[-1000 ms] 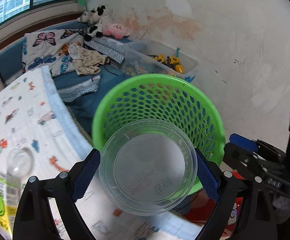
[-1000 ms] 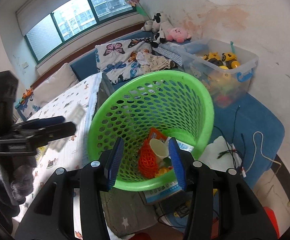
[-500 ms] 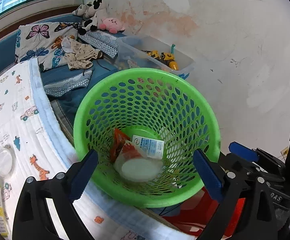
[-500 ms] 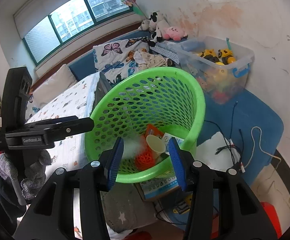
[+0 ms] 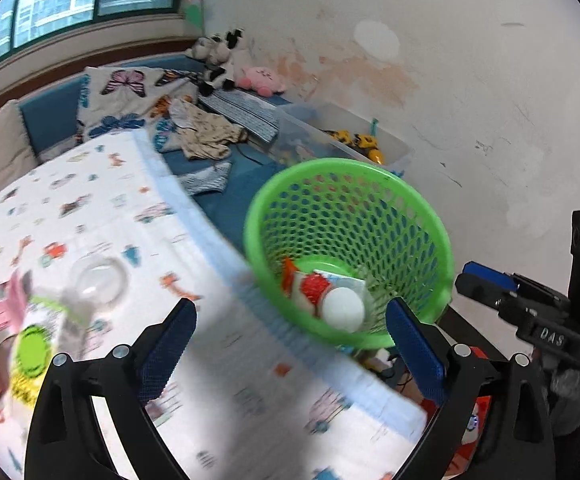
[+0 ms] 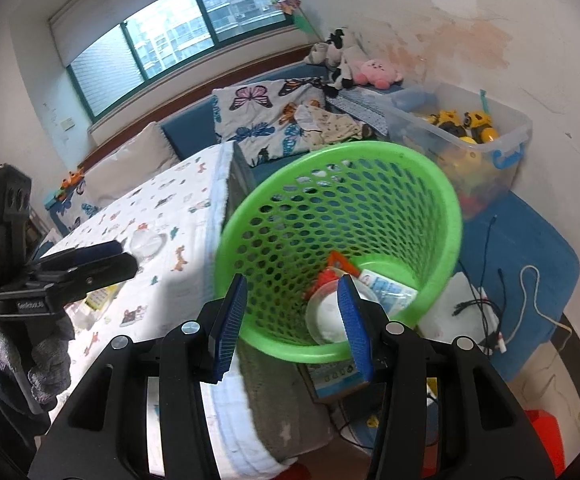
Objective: Collect trash
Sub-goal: 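Grasp the clear bottle with the yellow-green label with the left gripper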
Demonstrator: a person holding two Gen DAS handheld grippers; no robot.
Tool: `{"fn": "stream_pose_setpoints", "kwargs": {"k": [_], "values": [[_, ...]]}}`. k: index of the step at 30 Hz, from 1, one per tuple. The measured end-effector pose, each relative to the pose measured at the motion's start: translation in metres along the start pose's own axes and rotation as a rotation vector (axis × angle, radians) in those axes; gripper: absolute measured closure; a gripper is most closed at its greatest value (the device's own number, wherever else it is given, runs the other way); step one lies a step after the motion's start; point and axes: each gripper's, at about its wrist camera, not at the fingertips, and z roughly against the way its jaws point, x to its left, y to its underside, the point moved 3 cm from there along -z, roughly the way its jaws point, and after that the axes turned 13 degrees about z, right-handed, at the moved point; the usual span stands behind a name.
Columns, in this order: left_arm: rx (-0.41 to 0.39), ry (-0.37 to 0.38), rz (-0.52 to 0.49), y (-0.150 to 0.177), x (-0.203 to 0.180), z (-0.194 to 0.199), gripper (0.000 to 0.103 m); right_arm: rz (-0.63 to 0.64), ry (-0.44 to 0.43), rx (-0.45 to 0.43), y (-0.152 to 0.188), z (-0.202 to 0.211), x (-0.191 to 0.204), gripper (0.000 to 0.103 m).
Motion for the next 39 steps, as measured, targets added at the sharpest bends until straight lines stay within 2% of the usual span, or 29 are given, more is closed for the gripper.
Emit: {"fn": "stream_pose_setpoints", "kwargs": {"k": [1,2,10,16,22,34,39], "values": [[-0.009,-0.013,0.001,0.002,0.004,0.004,0.01,0.007,0.003,-0.004,-0.001,0.0,0.004,0.039],[-0.023,-0.033,0.003,0.003,0.012,0.01,0.011,0.015,0.007,-0.009,-0.002,0.0,0.007,0.036],[-0.103,-0.171,0.053,0.009,0.081,0.046,0.011,0.069,-0.031,0.002,-0.011,-0.013,0.037,0.035],[-0.112,-0.279,0.115,0.025,0.141,0.065,0.01,0.1,-0.057,0.009,-0.019,-0.024,0.06,0.031],[-0.077,-0.296,0.158,0.045,0.175,0.069,0.011,0.132,-0.092,0.02,-0.024,-0.037,0.084,0.03],[-0.034,-0.294,0.165,0.065,0.19,0.049,0.011,0.186,-0.145,0.05,-0.023,-0.053,0.123,0.03],[-0.025,-0.3,0.186,0.07,0.199,0.044,0.018,0.196,-0.16,0.064,-0.022,-0.06,0.132,0.03]]}}
